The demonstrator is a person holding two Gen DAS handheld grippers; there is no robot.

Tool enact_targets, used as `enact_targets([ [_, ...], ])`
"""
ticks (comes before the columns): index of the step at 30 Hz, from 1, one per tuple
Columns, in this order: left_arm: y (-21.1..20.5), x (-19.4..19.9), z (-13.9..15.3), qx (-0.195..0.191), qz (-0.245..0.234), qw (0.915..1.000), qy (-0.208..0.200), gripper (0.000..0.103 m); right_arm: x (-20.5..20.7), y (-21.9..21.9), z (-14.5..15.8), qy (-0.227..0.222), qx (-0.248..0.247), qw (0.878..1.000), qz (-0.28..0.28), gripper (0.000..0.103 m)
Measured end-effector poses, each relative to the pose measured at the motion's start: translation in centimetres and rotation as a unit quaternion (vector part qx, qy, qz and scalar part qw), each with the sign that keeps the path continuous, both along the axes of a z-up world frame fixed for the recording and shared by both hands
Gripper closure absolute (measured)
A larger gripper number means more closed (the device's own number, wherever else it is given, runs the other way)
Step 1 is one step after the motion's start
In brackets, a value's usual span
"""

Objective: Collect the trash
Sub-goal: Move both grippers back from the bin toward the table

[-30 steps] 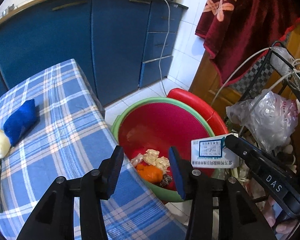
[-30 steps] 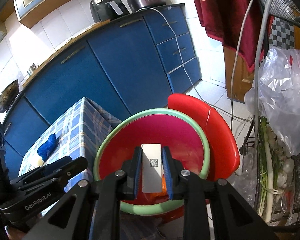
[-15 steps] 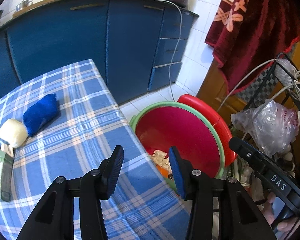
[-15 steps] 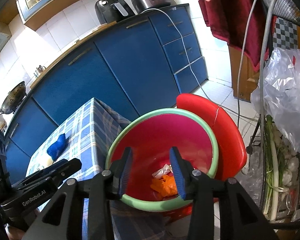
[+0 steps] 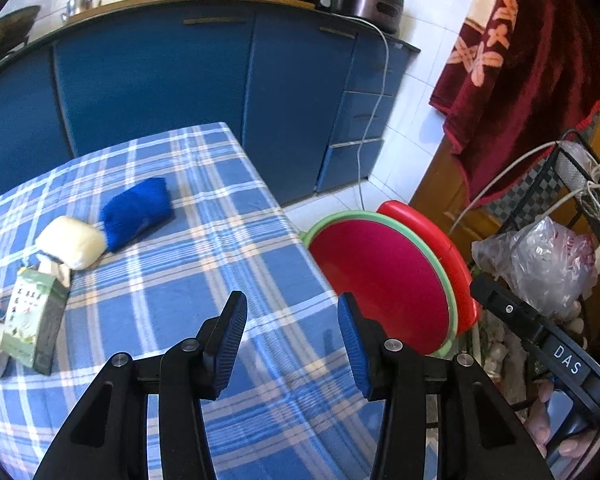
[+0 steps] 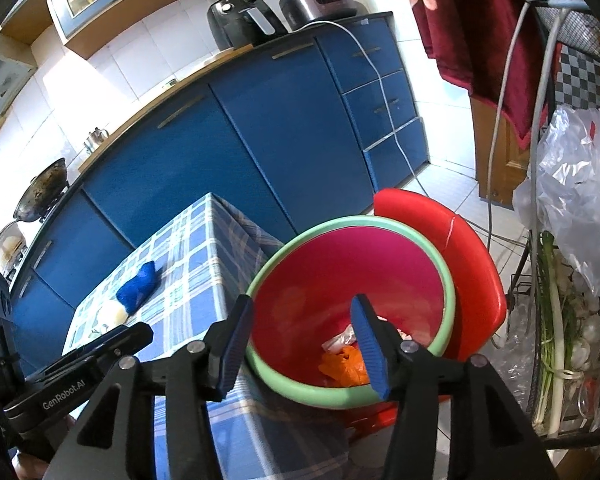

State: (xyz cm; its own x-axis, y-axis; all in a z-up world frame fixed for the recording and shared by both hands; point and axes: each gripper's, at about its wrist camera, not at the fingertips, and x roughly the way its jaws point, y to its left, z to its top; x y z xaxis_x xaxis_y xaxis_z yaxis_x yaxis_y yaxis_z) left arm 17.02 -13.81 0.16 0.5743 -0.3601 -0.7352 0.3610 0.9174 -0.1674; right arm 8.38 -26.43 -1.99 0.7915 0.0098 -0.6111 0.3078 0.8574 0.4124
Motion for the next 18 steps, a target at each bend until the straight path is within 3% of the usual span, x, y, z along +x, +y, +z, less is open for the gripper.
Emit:
enact_targets([
  [18, 5.7, -2.5, 1.9, -0.008, 0.05, 0.9985, -0.021, 0.05, -0.4, 3.8, 1.8, -0.019, -0.006, 0.999, 0.033, 0.036],
])
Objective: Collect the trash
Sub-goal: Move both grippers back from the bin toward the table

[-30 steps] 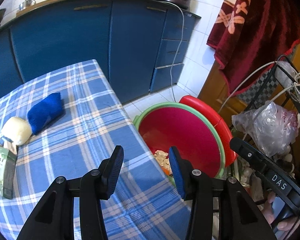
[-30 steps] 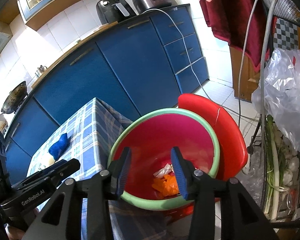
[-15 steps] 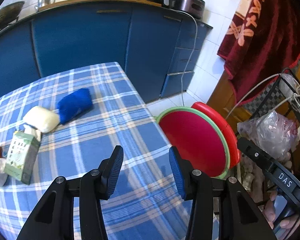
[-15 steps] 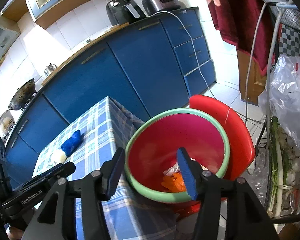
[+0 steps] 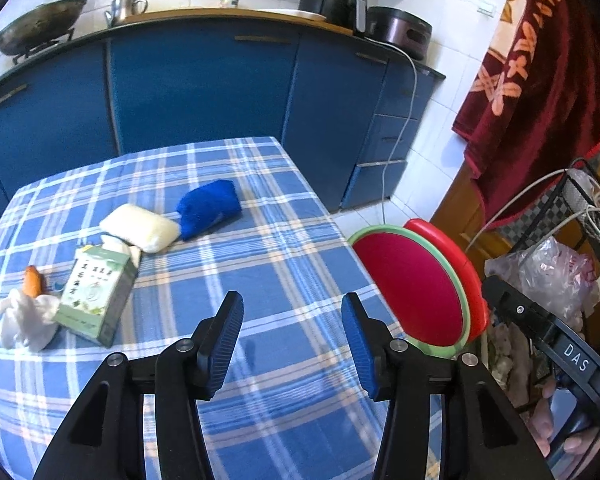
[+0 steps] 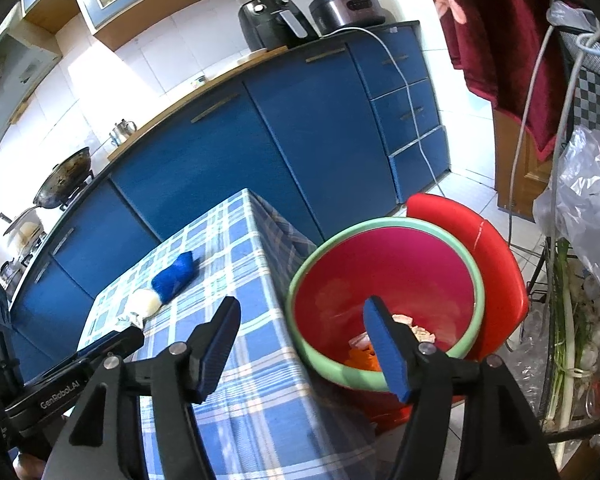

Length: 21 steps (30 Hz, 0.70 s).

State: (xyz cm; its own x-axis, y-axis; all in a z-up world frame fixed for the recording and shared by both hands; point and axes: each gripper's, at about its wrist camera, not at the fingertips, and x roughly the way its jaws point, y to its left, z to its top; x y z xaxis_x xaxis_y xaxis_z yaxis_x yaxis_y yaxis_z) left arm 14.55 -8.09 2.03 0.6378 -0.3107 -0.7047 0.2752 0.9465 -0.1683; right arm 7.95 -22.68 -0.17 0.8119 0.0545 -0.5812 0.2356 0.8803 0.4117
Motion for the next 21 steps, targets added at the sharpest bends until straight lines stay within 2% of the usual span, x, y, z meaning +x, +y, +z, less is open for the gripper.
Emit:
enact_targets([
  [10, 3.5, -1.0, 0.6, 0.001, 0.034, 0.9994, -0.008, 0.05, 0.3, 2.5, 0.4, -0.001, -0.003, 1.0, 0.028, 0.032],
  [21, 9.2, -1.9, 0.2, -0.001, 0.101, 0.9949, -0.008, 0.05, 1.2, 5.4, 0.2, 0.008, -0.01, 0.998, 0.058, 0.028],
])
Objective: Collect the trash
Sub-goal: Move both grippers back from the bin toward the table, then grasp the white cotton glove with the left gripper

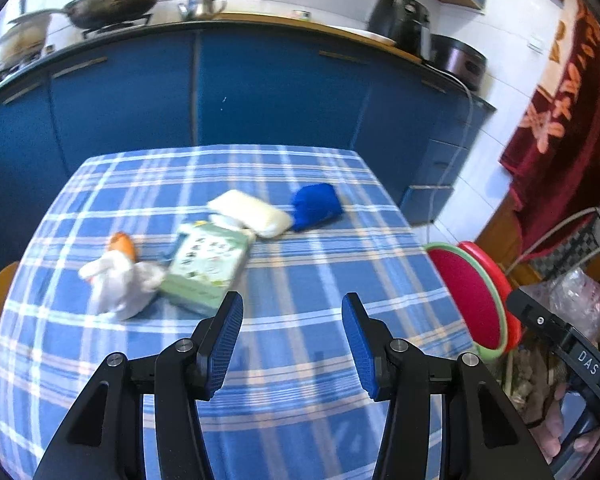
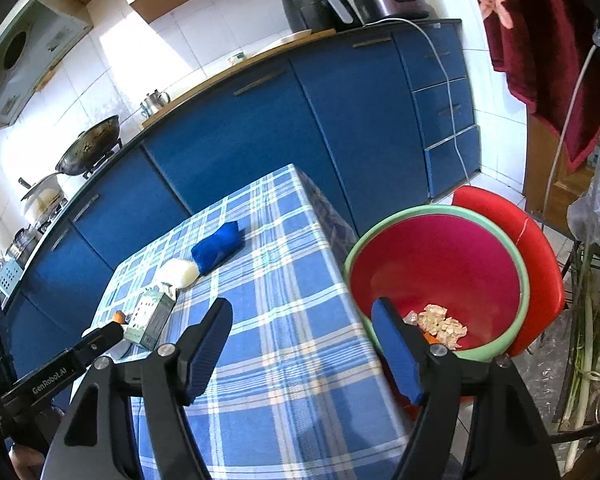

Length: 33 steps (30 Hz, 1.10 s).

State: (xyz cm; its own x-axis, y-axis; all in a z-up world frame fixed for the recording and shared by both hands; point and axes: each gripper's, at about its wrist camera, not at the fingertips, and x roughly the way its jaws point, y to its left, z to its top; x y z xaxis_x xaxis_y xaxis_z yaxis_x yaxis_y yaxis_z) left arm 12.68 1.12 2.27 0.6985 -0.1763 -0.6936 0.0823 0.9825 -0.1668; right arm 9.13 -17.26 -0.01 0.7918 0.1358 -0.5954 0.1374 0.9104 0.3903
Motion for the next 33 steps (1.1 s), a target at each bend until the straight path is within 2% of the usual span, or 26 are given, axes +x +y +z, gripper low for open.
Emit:
enact_targets([
  [12, 6.7, -0.1, -1.2, -0.004, 0.088, 0.9961, 0.004, 0.05, 0.7, 2.4, -0.8, 0.018, -0.009, 1.0, 0.016, 0.026],
  [17, 8.7, 0.6, -2.2, -0.004, 0.118, 0.9929, 0.013, 0.046, 1.0, 3.1, -1.3, 0.027, -0.011, 0.999, 0.022, 0.026],
  [27, 9.8, 2.7, -4.3, 0.011, 0.138, 0.9901, 0.024, 0.045, 1.8, 4.7, -1.9, 0.043, -0.019, 0.998, 0.034, 0.025],
  [31, 10.4, 3.0, -4.6, 0.003, 0.138, 0.9902, 0.02, 0.045, 2.1, 5.5, -2.0, 0.048, -0.023, 0.998, 0.041, 0.024],
  [32, 10.6, 3.0, -4.7, 0.0, 0.139, 0.9902, 0.02, 0.046, 2.2, 5.8, -2.1, 0.05, -0.025, 0.998, 0.043, 0.024],
  [33, 10.7, 3.0, -4.7, -0.002, 0.138, 0.9903, 0.018, 0.053, 2.3, 6.0, -2.1, 0.051, -0.026, 0.997, 0.045, 0.024],
])
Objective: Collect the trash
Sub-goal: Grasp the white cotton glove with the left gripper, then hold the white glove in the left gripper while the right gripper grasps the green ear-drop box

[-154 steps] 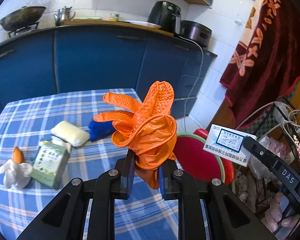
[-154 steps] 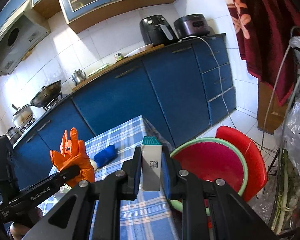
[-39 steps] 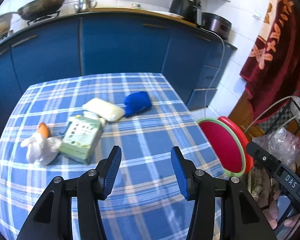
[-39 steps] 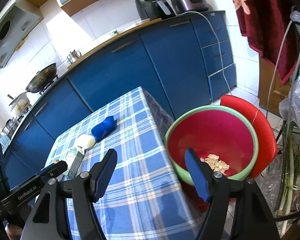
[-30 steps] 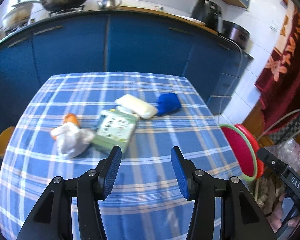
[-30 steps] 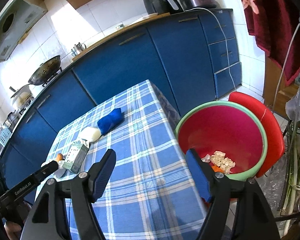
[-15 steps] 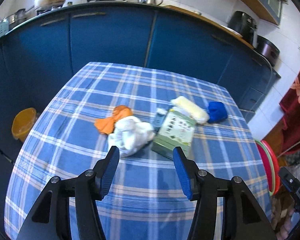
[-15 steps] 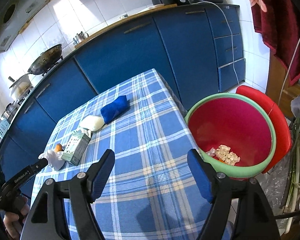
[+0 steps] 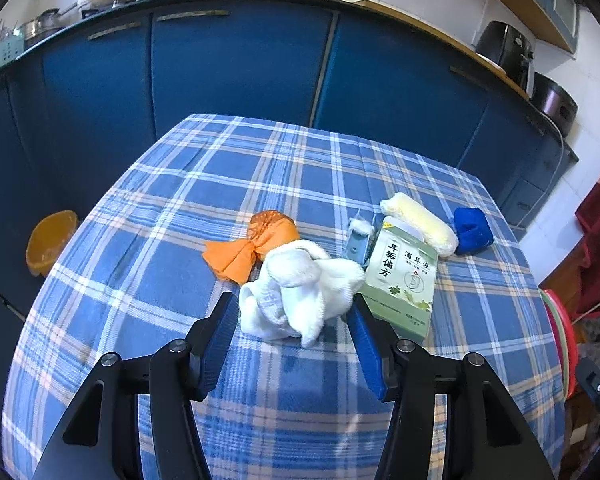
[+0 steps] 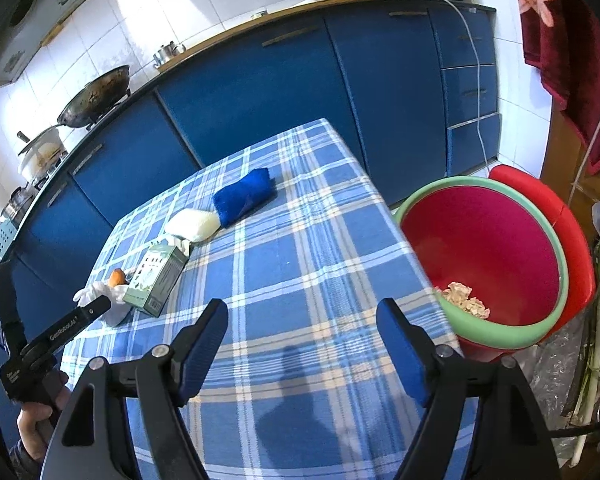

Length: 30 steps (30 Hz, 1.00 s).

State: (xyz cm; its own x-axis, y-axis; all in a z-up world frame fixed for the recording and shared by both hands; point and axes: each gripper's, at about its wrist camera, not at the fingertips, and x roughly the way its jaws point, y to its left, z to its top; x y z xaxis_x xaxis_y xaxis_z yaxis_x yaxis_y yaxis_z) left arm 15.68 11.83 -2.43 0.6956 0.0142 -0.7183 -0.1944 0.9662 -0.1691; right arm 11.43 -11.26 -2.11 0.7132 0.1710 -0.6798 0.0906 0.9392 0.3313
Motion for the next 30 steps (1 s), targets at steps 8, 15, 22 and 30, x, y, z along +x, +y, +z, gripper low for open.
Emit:
enact_targets([
  [8, 1.1, -0.6, 0.0, -0.029, -0.018, 0.9994, -0.01, 0.085, 0.7, 2.4, -0.2, 0.009, -0.01, 1.0, 0.025, 0.023],
  [15, 2.2, -2.9, 1.8, -0.05, -0.025, 0.9974, -0.046, 0.086, 1.3, 5.2, 0.1, 0.007, -0.023, 0.998, 0.053, 0.022],
  [22, 4.0, -4.7, 3.8, -0.052, -0.008, 0.9952, -0.082, 0.086, 2.6, 8.6, 0.5, 0.007, -0.028, 0.996, 0.082, 0.021],
  [30, 6.9, -4.9, 2.9, -0.061, 0.024, 0.995, -0.076, 0.086, 4.7, 12.6, 0.5, 0.016, -0.029, 0.994, 0.102, 0.019],
])
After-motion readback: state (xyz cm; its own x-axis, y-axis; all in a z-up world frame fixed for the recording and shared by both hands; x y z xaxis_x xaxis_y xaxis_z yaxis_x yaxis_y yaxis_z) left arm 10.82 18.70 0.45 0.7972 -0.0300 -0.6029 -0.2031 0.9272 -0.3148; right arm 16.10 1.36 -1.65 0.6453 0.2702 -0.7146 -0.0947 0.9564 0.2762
